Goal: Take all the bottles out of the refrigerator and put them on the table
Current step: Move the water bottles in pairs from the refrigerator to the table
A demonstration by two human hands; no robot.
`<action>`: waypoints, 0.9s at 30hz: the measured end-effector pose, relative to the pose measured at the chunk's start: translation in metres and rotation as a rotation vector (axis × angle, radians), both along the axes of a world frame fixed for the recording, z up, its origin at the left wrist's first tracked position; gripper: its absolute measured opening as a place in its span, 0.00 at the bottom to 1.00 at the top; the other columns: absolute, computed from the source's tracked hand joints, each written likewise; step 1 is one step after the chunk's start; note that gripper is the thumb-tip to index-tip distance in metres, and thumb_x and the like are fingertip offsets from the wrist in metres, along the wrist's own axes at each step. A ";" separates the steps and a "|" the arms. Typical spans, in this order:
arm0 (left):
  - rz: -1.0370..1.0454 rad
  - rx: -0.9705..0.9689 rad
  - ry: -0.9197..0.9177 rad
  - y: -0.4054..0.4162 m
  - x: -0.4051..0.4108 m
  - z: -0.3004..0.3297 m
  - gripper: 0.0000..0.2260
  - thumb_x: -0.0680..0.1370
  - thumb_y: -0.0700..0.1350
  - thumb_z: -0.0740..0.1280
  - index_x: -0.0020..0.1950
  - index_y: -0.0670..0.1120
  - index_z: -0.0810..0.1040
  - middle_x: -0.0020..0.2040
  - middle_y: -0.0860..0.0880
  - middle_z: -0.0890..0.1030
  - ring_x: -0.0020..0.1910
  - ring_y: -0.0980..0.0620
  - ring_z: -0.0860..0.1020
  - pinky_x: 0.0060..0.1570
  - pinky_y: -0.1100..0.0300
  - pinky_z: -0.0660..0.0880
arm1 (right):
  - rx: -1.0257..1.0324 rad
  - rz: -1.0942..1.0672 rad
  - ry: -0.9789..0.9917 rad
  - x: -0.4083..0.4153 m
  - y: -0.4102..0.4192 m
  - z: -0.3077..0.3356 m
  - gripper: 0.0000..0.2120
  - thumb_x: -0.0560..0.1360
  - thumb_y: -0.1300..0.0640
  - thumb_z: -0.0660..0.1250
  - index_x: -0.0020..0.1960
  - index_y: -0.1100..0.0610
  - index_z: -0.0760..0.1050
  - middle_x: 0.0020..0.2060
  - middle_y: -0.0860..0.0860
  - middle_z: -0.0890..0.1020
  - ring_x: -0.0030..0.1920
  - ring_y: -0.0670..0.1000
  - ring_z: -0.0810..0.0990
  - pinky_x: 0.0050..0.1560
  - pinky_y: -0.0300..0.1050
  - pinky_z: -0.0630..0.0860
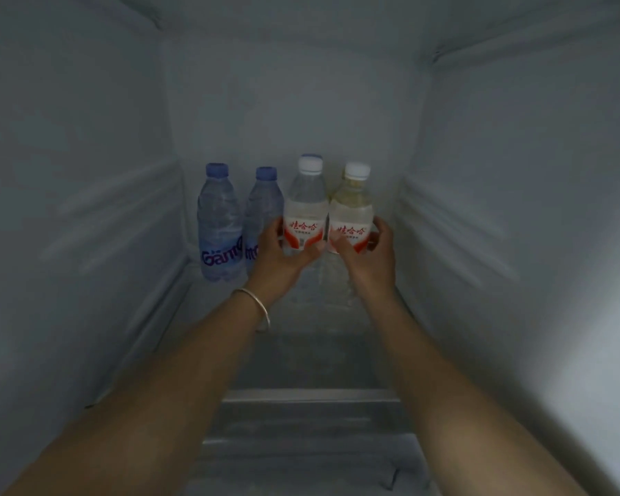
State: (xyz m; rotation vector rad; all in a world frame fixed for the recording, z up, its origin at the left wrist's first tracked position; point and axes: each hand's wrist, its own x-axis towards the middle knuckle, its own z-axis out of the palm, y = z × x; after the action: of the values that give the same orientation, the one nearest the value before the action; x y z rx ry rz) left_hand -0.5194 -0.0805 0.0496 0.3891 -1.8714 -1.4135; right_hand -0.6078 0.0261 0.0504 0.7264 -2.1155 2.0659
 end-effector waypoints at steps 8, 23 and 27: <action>0.070 -0.057 -0.023 -0.014 -0.024 -0.009 0.23 0.65 0.53 0.79 0.55 0.47 0.79 0.52 0.49 0.83 0.49 0.56 0.83 0.49 0.59 0.81 | -0.063 0.097 -0.070 -0.009 -0.009 -0.012 0.25 0.66 0.50 0.75 0.59 0.49 0.68 0.46 0.39 0.78 0.45 0.36 0.78 0.43 0.34 0.74; 0.026 0.045 0.122 0.026 0.059 0.020 0.21 0.67 0.45 0.78 0.54 0.50 0.71 0.48 0.55 0.80 0.46 0.60 0.80 0.42 0.66 0.78 | -0.231 0.094 0.012 0.078 0.018 0.011 0.21 0.67 0.51 0.74 0.57 0.53 0.72 0.47 0.46 0.82 0.45 0.42 0.82 0.42 0.36 0.76; -0.083 0.054 0.150 0.049 0.118 0.021 0.24 0.66 0.47 0.78 0.59 0.48 0.74 0.53 0.52 0.83 0.51 0.56 0.82 0.47 0.63 0.80 | -0.247 0.073 0.060 0.142 0.048 0.011 0.24 0.66 0.49 0.75 0.58 0.58 0.74 0.48 0.51 0.83 0.46 0.44 0.83 0.42 0.34 0.76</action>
State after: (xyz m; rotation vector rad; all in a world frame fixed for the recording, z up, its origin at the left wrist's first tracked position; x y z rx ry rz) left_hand -0.4015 -0.0314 0.0709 0.2275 -1.7489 -1.5086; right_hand -0.4656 0.0739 0.0614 0.8272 -1.7845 2.2580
